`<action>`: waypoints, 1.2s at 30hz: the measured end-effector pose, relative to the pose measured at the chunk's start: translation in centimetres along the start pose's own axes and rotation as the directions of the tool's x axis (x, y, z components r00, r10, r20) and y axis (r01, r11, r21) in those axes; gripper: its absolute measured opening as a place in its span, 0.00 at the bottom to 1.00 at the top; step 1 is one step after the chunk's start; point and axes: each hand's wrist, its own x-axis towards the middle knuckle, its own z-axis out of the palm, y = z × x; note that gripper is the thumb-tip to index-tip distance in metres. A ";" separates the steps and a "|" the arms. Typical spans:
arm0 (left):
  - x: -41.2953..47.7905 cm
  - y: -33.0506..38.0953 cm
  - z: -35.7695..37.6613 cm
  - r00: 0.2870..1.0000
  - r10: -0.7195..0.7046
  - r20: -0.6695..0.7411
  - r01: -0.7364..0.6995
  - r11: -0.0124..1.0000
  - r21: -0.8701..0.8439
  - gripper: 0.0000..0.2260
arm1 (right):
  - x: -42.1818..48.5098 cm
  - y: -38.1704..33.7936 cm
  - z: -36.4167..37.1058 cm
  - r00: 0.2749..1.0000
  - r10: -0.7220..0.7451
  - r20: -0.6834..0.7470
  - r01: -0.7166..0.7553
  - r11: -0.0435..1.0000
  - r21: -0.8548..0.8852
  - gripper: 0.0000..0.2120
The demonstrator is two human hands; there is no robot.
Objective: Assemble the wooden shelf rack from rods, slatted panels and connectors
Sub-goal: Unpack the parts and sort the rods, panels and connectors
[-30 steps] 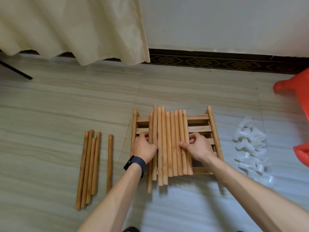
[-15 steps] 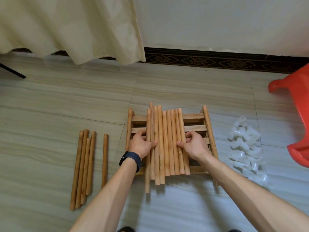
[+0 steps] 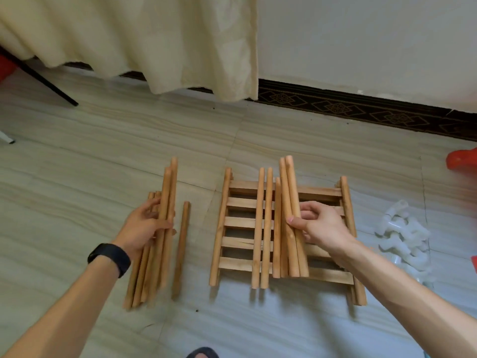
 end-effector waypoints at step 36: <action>5.8 -13.4 -3.6 0.972 0.176 -0.158 -0.070 0.850 0.522 0.35 | 1.7 5.5 28.9 0.988 0.050 0.145 0.027 0.874 -0.485 0.36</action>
